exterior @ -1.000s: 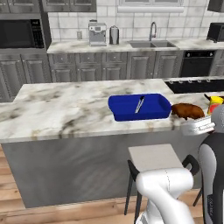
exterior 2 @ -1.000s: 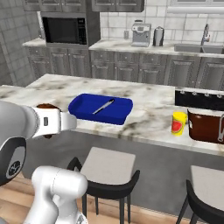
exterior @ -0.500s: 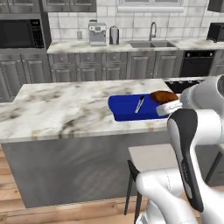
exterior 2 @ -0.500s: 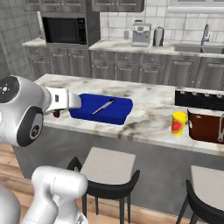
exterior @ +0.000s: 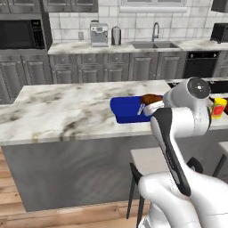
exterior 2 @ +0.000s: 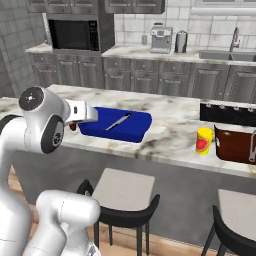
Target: Gather the lemon and lime from the fridge and place them on a tray on the dining counter. Then gather the steak and chicken drumstick from the fridge and place them on the other tray.
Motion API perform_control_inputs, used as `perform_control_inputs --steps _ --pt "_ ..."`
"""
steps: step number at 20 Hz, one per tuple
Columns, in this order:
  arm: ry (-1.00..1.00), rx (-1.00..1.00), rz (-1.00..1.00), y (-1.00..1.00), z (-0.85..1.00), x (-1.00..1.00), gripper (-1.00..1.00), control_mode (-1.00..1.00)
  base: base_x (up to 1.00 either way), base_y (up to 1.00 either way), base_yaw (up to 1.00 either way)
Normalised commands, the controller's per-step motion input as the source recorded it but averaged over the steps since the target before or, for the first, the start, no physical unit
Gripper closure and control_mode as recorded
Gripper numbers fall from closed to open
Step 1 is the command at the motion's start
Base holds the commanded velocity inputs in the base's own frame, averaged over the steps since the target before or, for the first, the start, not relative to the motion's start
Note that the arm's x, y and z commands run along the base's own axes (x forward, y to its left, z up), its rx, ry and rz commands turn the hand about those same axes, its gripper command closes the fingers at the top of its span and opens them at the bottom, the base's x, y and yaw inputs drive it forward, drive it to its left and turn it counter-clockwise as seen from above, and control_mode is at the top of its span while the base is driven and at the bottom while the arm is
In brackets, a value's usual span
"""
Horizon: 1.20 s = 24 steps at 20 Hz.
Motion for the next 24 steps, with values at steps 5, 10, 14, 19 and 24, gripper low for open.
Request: perform_control_inputs --steps 5,10,14,19,24 --pt "0.03 0.0 0.03 0.0 -0.31 0.29 1.0 -1.0 0.0 0.0 0.0" --pt "0.12 0.0 0.0 0.0 -0.14 0.32 1.0 -1.0 0.0 0.0 0.0" --pt "0.18 0.0 0.0 0.0 0.0 0.38 1.0 -1.0 0.0 0.0 0.0" --pt "0.17 0.0 0.0 0.02 -0.1 0.43 1.0 -1.0 0.0 0.0 0.0" --pt "0.06 0.0 0.0 0.01 -0.33 0.43 1.0 -1.0 0.0 0.0 0.0"
